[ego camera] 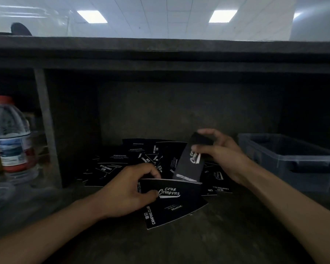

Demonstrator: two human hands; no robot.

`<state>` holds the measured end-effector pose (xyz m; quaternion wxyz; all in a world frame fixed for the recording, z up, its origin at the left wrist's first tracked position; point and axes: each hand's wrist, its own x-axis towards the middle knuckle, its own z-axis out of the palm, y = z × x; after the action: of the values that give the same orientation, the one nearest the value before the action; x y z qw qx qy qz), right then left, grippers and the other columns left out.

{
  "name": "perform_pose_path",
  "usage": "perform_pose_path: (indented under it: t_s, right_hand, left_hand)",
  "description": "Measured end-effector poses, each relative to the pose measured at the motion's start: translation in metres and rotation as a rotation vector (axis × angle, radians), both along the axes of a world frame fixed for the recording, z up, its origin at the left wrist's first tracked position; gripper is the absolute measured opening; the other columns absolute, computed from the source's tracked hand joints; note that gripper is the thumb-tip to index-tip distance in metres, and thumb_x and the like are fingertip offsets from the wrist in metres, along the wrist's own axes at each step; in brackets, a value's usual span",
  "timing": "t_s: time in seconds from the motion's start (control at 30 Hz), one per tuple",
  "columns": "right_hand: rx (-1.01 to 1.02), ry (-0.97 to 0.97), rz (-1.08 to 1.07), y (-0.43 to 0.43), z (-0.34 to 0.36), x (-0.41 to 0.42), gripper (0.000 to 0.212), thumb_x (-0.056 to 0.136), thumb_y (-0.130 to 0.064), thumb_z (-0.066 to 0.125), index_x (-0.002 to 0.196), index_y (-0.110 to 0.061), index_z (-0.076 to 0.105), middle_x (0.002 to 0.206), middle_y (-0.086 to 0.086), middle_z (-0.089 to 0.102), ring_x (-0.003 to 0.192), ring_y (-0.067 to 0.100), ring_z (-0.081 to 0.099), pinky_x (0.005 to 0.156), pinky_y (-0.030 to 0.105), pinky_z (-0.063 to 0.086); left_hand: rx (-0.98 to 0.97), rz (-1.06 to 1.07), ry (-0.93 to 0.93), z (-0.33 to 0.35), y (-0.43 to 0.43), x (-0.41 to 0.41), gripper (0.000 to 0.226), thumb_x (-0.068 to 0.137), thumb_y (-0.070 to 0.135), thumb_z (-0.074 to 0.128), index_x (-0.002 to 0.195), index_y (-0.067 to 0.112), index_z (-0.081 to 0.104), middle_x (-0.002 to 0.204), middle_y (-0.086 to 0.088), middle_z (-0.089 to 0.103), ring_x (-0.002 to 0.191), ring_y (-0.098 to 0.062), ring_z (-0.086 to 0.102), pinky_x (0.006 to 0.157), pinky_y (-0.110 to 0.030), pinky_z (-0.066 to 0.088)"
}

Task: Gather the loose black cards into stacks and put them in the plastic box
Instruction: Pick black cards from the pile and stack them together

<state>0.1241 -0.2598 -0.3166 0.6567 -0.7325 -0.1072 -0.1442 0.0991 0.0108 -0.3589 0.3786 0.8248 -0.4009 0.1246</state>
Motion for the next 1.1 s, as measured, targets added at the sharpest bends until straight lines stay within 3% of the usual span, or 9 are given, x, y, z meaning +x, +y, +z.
perform_pose_path:
  t_s: [0.2,0.37,0.43,0.5,0.6,0.73,0.9,1.0,1.1]
  right_hand:
    - [0.008,0.085,0.095,0.005,-0.007,0.0,0.033,0.075,-0.016,0.084,0.092,-0.02,0.056,0.105,0.014,0.074,0.092,0.026,0.072,0.07,0.033,0.057]
    - [-0.07,0.219,0.459,0.013,-0.011,-0.006,0.022,0.082,-0.028,0.077,0.088,-0.015,0.06,0.101,0.017,0.072,0.094,0.03,0.072,0.072,0.032,0.058]
    - [-0.144,0.211,0.377,0.014,-0.01,-0.005,0.041,0.086,-0.054,0.064,0.087,-0.013,0.069,0.1,0.013,0.074,0.096,0.025,0.071,0.076,0.034,0.056]
    - [-0.247,0.079,0.227,0.013,-0.011,-0.001,0.042,0.096,-0.052,0.05,0.093,-0.019,0.075,0.102,0.0,0.076,0.1,0.016,0.07,0.082,0.032,0.051]
    - [-0.615,-0.165,0.192,0.014,-0.023,-0.001,0.024,0.093,-0.025,0.067,0.116,-0.032,0.07,0.121,-0.014,0.068,0.115,0.0,0.061,0.099,0.026,0.046]
    - [-0.96,-0.21,0.208,0.02,-0.03,-0.001,0.031,0.073,-0.042,0.084,0.1,-0.029,0.075,0.122,-0.014,0.067,0.117,-0.005,0.056,0.106,0.025,0.042]
    - [-1.049,-0.198,0.043,0.003,-0.014,-0.002,0.04,0.06,-0.061,0.085,0.088,-0.034,0.074,0.084,-0.019,0.07,0.081,-0.008,0.063,0.073,0.018,0.049]
    - [-0.946,-0.186,0.049,0.0,-0.019,-0.005,0.056,0.059,-0.077,0.075,0.1,-0.04,0.072,0.101,-0.02,0.065,0.095,-0.009,0.06,0.084,0.019,0.05]
    - [-0.99,-0.099,0.111,0.009,-0.022,-0.002,0.062,0.06,-0.062,0.085,0.114,-0.039,0.066,0.113,-0.019,0.063,0.105,-0.006,0.058,0.089,0.017,0.048]
  left_hand:
    - [-0.164,0.066,0.007,0.003,0.005,0.009,0.017,0.08,0.013,0.073,0.083,0.026,0.063,0.121,0.014,0.057,0.121,-0.001,0.053,0.095,-0.017,0.043]
    - [-0.219,0.11,0.041,0.008,0.012,0.016,0.023,0.079,0.004,0.072,0.079,0.024,0.059,0.102,0.009,0.07,0.099,-0.005,0.066,0.075,-0.026,0.056]
    - [-0.194,0.129,0.038,0.011,0.016,0.015,0.019,0.073,0.015,0.07,0.079,0.026,0.056,0.089,0.005,0.071,0.087,-0.011,0.07,0.068,-0.032,0.058]
    - [-0.174,0.164,0.014,0.014,0.02,0.015,0.027,0.071,0.018,0.071,0.088,0.029,0.054,0.089,0.005,0.072,0.086,-0.013,0.071,0.07,-0.037,0.061]
    - [-0.182,0.224,-0.049,0.018,0.027,0.02,0.041,0.075,0.015,0.073,0.107,0.037,0.059,0.095,0.012,0.073,0.09,-0.005,0.071,0.075,-0.03,0.06]
    - [-0.277,0.35,-0.095,0.018,0.031,0.029,0.038,0.079,-0.001,0.069,0.101,0.03,0.073,0.093,0.015,0.075,0.091,0.0,0.07,0.082,-0.019,0.055]
    - [-0.26,0.31,-0.019,0.012,0.029,0.032,0.038,0.079,-0.004,0.069,0.099,0.029,0.075,0.095,0.011,0.074,0.092,0.0,0.068,0.079,-0.012,0.052]
    - [-0.27,0.31,-0.059,0.013,0.028,0.033,0.039,0.077,-0.006,0.069,0.098,0.027,0.075,0.098,0.009,0.069,0.093,0.0,0.065,0.08,-0.009,0.048]
    - [-0.284,0.301,-0.063,0.013,0.028,0.032,0.039,0.077,-0.006,0.07,0.098,0.026,0.075,0.099,0.007,0.068,0.093,0.0,0.065,0.079,-0.008,0.047]
